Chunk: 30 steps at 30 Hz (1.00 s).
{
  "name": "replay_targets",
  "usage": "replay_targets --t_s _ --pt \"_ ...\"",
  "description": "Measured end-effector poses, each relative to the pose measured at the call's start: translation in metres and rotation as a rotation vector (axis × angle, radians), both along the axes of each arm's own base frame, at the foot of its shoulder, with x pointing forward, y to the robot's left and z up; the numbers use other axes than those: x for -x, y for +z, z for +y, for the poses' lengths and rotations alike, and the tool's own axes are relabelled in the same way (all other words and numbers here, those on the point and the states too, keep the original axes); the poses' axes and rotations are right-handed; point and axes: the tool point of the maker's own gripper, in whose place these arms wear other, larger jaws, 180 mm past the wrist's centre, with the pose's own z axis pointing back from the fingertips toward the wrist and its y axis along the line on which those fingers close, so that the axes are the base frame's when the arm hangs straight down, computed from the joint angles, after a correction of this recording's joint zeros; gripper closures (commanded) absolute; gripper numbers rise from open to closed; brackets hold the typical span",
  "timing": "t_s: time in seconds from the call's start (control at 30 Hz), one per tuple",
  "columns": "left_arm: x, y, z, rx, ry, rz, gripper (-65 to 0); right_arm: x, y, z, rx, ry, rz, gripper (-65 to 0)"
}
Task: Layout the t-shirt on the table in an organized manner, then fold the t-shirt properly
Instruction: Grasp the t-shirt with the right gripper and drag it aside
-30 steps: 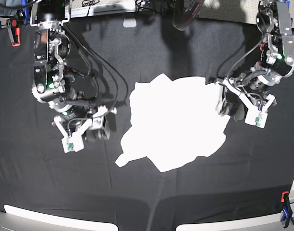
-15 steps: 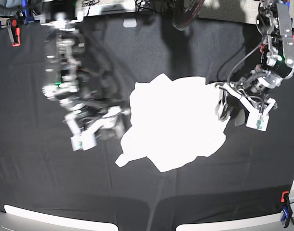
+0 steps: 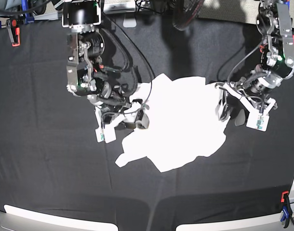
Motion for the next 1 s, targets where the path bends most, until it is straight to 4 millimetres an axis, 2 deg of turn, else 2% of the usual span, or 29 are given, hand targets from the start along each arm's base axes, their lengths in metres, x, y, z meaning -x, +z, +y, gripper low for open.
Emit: replay_targets --t_s 0.1,0.2,0.3,0.4,0.5,0.73,1.0 --pt "0.000 0.000 0.000 0.001 0.000 0.000 -30.5 -0.001 0.002 0.006 -0.016 0.000 -0.001 -25.0" --pt "0.000 0.000 0.000 0.000 0.000 0.000 -30.5 0.004 0.004 0.021 -0.063 0.042 0.024 -25.0" --pt "0.000 0.000 0.000 0.000 0.000 0.000 -30.5 0.013 0.017 0.044 -0.138 0.141 -0.009 -25.0" --pt "0.000 0.000 0.000 0.000 0.000 0.000 -30.5 0.015 0.026 0.053 -0.217 0.153 -0.009 -25.0" --pt "0.000 0.000 0.000 0.001 0.000 0.000 -30.5 0.016 0.026 0.053 -0.216 0.158 -0.004 -25.0" --pt "0.000 0.000 0.000 0.000 0.000 0.000 -30.5 0.015 0.010 0.045 -0.075 0.155 -0.003 -25.0" --pt "0.000 0.000 0.000 0.001 0.000 0.000 -30.5 0.011 0.007 0.039 -0.021 0.137 -0.028 -24.9"
